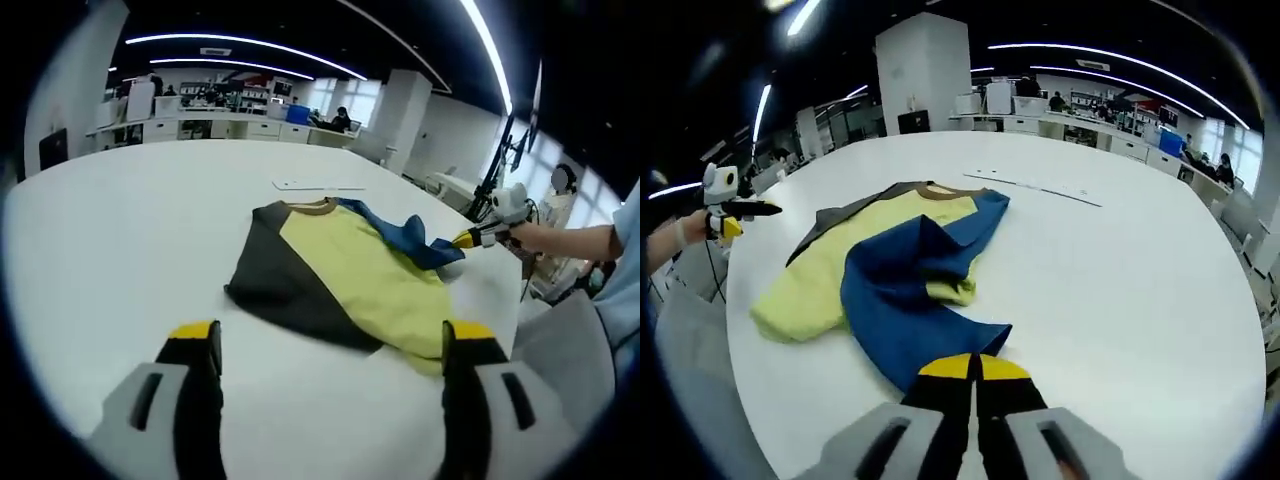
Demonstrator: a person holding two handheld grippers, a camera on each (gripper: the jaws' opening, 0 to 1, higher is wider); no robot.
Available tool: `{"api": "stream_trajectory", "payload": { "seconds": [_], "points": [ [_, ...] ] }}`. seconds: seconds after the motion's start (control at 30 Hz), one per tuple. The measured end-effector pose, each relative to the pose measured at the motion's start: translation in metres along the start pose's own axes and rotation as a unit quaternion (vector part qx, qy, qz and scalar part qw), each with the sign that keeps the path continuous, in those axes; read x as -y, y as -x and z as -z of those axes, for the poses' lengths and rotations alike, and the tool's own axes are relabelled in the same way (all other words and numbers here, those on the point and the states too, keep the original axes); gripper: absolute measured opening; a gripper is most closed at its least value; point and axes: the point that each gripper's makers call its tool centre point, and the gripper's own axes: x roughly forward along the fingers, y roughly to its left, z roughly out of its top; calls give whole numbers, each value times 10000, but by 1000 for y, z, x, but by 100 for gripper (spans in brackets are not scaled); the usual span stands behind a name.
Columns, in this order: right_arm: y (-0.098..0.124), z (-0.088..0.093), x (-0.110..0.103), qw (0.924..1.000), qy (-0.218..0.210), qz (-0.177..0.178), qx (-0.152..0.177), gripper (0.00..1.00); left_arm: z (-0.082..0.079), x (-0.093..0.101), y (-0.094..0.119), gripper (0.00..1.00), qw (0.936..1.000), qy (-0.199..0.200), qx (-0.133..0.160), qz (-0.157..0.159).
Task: Fold the garment on the visible template until the final outline fits inside the template.
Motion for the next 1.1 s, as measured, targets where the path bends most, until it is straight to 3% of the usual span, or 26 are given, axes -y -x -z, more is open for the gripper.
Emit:
{"api": "stream_trajectory", "payload": {
  "seconds": [0.37,0.7,1.1],
  "points": [
    [31,18,49,9984,-183,543,-32,0,1,3,-4,88,10000,-7,-64,-13],
    [44,26,102,9950,-200,964,-174,0,0,2,-5,88,9999,23,-73,-109],
    [46,16,161,9910,-239,1309,-112,0,3,-4,0,88,9993,7,-144,-334]
  ]
}}
